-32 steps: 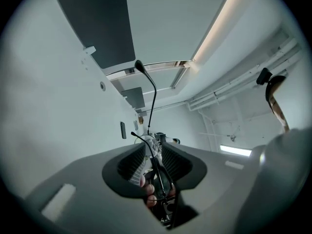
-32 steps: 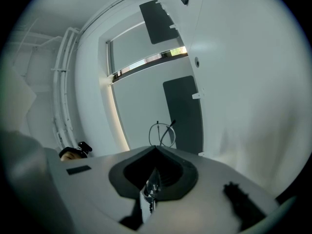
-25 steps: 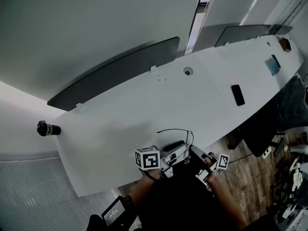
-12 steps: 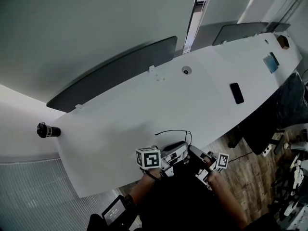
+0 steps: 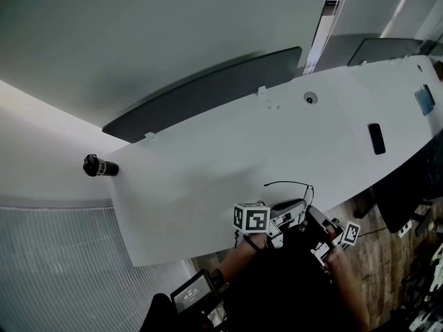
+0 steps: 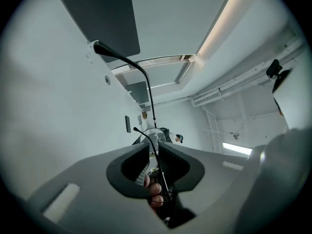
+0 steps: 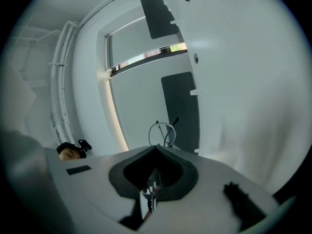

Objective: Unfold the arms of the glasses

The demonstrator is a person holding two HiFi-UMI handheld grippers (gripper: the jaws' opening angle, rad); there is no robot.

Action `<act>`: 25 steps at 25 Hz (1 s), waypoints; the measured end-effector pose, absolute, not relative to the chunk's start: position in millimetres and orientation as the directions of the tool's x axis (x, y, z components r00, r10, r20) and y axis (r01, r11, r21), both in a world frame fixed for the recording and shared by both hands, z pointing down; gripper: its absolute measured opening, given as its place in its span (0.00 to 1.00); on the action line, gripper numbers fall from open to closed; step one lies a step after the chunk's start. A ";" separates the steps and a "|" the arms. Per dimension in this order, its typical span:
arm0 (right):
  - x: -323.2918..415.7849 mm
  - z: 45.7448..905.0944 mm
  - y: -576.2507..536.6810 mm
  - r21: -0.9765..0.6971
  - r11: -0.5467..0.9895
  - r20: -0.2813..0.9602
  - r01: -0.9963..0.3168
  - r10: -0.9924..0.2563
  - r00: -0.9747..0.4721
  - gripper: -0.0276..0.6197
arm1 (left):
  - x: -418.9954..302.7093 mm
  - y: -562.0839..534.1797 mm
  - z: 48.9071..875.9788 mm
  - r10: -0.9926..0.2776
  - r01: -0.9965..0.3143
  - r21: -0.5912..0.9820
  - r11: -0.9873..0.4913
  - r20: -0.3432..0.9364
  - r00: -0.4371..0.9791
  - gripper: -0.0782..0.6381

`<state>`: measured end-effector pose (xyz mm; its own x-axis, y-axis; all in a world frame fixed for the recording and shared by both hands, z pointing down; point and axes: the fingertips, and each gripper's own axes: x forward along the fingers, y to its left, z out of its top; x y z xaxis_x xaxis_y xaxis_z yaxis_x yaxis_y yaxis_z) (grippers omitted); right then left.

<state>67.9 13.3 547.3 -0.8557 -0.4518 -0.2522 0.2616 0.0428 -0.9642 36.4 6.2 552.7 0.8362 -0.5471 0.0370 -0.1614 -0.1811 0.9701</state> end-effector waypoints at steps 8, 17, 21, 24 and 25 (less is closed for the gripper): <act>69.8 550.3 10.4 -0.969 0.044 -0.237 0.244 -0.456 -0.858 0.06 | 32.9 3.0 549.7 -0.571 -0.122 0.979 -0.164 0.007 0.821 0.15; 77.5 549.2 9.1 -0.968 0.052 -0.240 0.245 -0.464 -0.853 0.06 | 39.4 1.3 547.9 -0.568 -0.123 0.977 -0.172 0.003 0.823 0.15; 75.1 551.2 9.0 -0.967 0.051 -0.244 0.250 -0.468 -0.850 0.06 | 34.0 2.5 545.0 -0.574 -0.112 0.979 -0.168 -0.005 0.819 0.14; 77.2 552.0 7.1 -0.967 0.050 -0.244 0.250 -0.468 -0.849 0.06 | 34.1 0.8 541.3 -0.578 -0.100 0.980 -0.172 -0.018 0.816 0.14; 78.0 551.7 5.8 -0.967 0.049 -0.243 0.249 -0.469 -0.849 0.06 | 34.0 0.0 541.2 -0.581 -0.100 0.980 -0.170 -0.018 0.814 0.14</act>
<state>78.0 5.8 551.7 -0.8490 -0.4694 -0.2426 0.2493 0.0491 -0.9672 34.0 0.0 541.2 0.8139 -0.5807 -0.0183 -0.0996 -0.1705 0.9803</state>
